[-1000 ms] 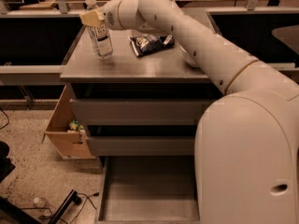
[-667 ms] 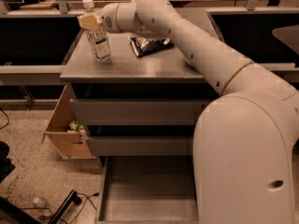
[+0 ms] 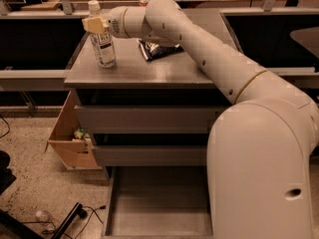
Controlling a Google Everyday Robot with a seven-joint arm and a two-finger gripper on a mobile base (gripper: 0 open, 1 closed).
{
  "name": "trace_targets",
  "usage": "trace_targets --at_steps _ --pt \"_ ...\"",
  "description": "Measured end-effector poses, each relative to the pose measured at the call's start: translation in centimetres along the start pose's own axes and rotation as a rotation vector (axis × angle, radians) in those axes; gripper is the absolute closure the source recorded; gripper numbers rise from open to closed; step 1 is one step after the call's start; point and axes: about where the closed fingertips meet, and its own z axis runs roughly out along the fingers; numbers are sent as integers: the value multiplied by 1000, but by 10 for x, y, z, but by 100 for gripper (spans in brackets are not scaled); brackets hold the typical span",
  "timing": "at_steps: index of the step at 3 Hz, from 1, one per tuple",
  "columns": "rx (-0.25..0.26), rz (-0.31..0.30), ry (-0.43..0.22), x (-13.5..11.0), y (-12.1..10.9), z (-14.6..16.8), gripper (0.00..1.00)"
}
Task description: Pick blue plastic bottle from bottom drawer and place on counter
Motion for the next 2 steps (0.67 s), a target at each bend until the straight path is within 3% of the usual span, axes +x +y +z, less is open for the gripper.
trace_targets --at_steps 1,2 --pt "0 0 0 0 0 0 52" --pt "0 0 0 0 0 0 21"
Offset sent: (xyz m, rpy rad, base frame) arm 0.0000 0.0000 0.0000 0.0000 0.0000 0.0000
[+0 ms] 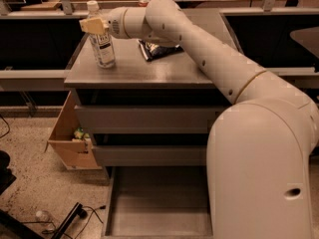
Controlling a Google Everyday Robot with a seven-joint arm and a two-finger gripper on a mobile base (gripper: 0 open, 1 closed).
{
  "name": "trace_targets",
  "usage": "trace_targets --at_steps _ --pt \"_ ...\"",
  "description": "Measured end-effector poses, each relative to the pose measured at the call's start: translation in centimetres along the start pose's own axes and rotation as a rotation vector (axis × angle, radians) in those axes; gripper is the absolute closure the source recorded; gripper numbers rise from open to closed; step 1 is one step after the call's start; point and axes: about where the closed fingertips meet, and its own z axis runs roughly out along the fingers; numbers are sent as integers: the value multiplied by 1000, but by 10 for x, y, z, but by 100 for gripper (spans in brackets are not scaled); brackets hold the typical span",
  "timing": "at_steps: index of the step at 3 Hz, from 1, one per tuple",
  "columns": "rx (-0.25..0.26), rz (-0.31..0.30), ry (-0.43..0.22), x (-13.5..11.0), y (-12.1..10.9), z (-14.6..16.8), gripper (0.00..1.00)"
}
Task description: Pick blue plastic bottle from bottom drawer and place on counter
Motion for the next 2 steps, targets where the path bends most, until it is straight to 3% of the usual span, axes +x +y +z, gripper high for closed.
trace_targets --at_steps 1,2 --pt "0 0 0 0 0 0 0" --pt "-1 -6 5 -2 1 -2 0"
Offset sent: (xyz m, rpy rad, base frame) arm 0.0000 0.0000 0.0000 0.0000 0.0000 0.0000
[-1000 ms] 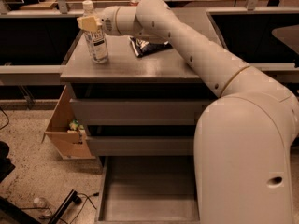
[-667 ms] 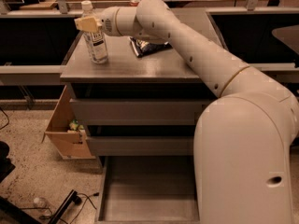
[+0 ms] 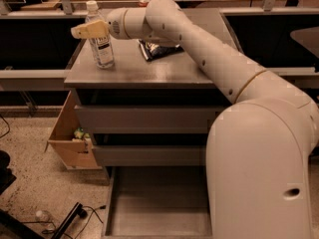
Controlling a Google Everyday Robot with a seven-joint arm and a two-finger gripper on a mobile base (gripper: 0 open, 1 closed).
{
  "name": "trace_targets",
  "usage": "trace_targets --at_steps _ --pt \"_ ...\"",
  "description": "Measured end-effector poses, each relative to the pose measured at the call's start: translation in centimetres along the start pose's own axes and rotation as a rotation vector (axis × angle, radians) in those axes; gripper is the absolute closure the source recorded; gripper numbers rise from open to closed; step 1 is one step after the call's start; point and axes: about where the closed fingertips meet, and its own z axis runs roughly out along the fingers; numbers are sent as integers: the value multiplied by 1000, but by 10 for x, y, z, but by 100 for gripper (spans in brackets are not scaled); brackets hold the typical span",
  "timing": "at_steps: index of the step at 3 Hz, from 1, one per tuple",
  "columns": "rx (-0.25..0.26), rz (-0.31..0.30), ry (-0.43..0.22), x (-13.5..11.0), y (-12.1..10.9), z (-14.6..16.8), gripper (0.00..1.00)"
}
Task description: Pick blue plastic bottle from bottom drawer and place on counter
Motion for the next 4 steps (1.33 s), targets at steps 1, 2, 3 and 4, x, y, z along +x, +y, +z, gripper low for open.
trace_targets --at_steps 1,2,3,4 --pt "-9 -34 33 -13 3 -13 0" --pt "-16 -101 138 -25 11 -45 0" --pt "18 -173 358 -27 37 -81 0" --pt "248 -151 587 -27 38 -180 0"
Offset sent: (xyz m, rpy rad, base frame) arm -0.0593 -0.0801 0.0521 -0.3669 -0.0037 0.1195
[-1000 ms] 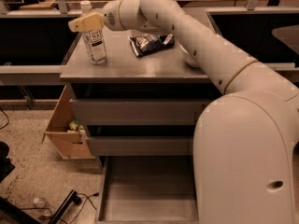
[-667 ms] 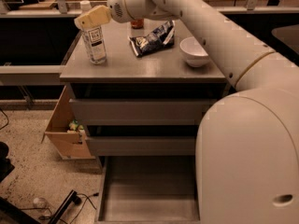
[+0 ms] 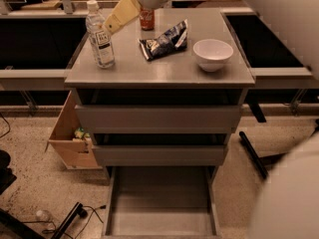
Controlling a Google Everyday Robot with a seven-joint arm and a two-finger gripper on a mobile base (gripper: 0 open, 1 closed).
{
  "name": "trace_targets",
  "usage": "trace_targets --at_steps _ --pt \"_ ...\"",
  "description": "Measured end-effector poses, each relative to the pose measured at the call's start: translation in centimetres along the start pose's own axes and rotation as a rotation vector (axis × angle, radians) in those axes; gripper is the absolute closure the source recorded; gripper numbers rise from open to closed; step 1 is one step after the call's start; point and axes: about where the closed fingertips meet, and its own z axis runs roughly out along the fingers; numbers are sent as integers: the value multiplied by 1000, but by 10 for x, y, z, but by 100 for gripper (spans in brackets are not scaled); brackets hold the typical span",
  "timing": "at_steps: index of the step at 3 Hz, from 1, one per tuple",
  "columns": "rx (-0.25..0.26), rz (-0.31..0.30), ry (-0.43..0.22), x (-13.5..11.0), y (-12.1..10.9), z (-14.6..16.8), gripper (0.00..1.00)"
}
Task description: Pick blue plastic bottle from bottom drawer and place on counter
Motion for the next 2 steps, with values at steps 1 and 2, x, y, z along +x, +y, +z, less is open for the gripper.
trace_targets --at_steps 1,2 --pt "130 68 114 42 2 -45 0" --pt "266 186 171 103 -10 -75 0"
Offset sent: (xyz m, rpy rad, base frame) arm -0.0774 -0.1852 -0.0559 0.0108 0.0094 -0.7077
